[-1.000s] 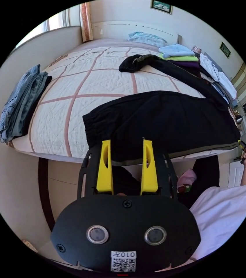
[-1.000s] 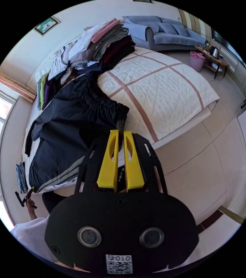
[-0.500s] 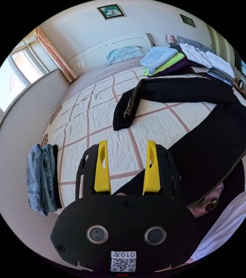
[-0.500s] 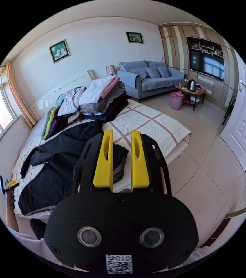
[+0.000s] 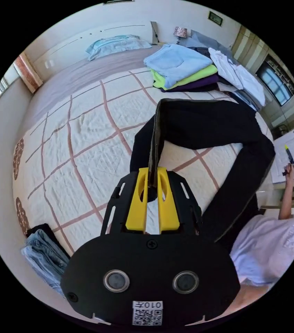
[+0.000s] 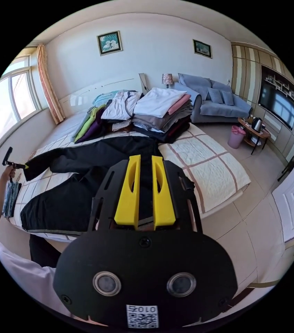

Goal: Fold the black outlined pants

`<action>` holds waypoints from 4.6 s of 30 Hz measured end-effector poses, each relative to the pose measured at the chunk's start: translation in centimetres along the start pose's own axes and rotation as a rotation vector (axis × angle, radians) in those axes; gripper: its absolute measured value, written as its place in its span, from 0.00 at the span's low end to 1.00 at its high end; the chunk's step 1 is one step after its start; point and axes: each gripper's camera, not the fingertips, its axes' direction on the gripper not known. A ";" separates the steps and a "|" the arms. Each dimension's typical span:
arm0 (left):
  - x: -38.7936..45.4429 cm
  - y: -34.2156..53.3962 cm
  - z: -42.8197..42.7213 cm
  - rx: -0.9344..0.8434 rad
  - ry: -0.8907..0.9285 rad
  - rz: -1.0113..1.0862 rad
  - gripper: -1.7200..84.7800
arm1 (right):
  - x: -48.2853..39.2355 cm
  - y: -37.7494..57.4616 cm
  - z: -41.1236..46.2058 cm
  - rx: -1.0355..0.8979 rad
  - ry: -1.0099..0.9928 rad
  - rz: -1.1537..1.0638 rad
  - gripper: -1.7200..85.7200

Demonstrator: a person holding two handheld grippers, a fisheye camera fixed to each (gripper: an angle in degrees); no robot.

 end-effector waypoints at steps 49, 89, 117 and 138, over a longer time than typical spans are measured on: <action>25.2 44.8 9.5 0.414 -0.312 -0.605 0.12 | -5.3 -21.9 29.9 -0.369 0.347 -0.382 0.07; 23.4 55.6 22.6 0.393 -0.214 -0.726 0.08 | -31.8 19.4 11.1 -0.291 -0.223 -1.125 0.12; 16.3 61.5 25.9 0.427 -0.177 -0.866 0.16 | 9.2 7.7 5.6 -0.151 -0.043 0.136 0.17; 12.1 55.5 26.9 0.320 -0.218 -0.920 0.10 | 23.0 10.2 7.1 -0.213 -0.122 0.313 0.16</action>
